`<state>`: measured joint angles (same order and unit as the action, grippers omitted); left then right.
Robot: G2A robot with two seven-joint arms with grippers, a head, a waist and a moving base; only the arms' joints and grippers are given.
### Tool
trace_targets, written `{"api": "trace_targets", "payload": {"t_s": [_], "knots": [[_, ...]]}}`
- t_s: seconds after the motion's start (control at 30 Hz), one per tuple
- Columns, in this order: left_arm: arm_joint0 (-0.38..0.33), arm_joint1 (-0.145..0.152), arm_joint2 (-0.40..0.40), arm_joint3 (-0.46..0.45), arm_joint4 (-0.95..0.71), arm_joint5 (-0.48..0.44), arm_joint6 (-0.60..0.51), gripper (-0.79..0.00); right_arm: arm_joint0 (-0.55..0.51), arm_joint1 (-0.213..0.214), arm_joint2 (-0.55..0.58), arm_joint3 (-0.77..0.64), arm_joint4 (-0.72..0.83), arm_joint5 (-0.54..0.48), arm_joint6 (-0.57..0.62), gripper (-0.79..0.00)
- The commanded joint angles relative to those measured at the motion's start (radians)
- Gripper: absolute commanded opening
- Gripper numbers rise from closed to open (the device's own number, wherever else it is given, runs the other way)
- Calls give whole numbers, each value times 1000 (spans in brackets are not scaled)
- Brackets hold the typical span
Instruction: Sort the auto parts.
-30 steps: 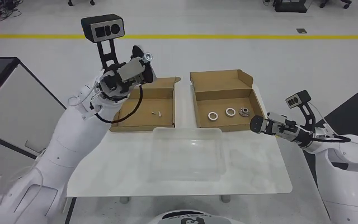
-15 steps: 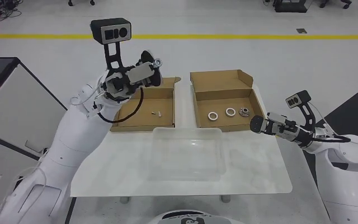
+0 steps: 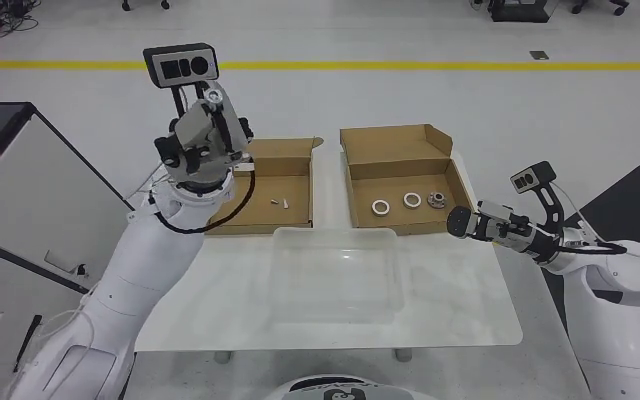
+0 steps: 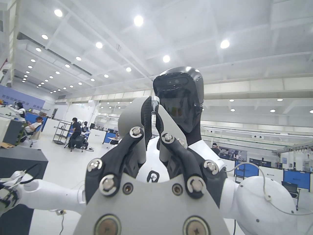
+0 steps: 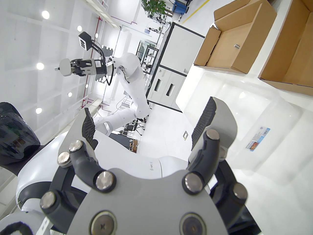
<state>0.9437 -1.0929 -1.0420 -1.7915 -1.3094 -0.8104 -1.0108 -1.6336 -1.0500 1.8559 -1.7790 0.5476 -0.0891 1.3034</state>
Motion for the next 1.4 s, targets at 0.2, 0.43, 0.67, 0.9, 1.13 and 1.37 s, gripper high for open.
{"api": "trace_targets", "payload": {"t_s": [0.2,0.43,0.67,0.9,1.13,1.37], "knots": [[22,-28,-29,-7,-31,56,-55,-785,0,0,0,0,0,0,0,0],[23,-42,-50,38,96,89,-88,-785,0,0,0,0,0,0,0,0],[24,-43,-77,61,278,126,-84,-785,0,0,0,0,0,0,0,0],[40,-56,-72,34,214,125,-71,-785,0,0,0,0,0,0,0,0],[45,-82,-68,-4,-16,127,-126,-785,0,0,0,0,0,0,0,0],[64,-119,-104,-19,-151,157,-156,-785,0,0,0,0,0,0,0,0]]}}
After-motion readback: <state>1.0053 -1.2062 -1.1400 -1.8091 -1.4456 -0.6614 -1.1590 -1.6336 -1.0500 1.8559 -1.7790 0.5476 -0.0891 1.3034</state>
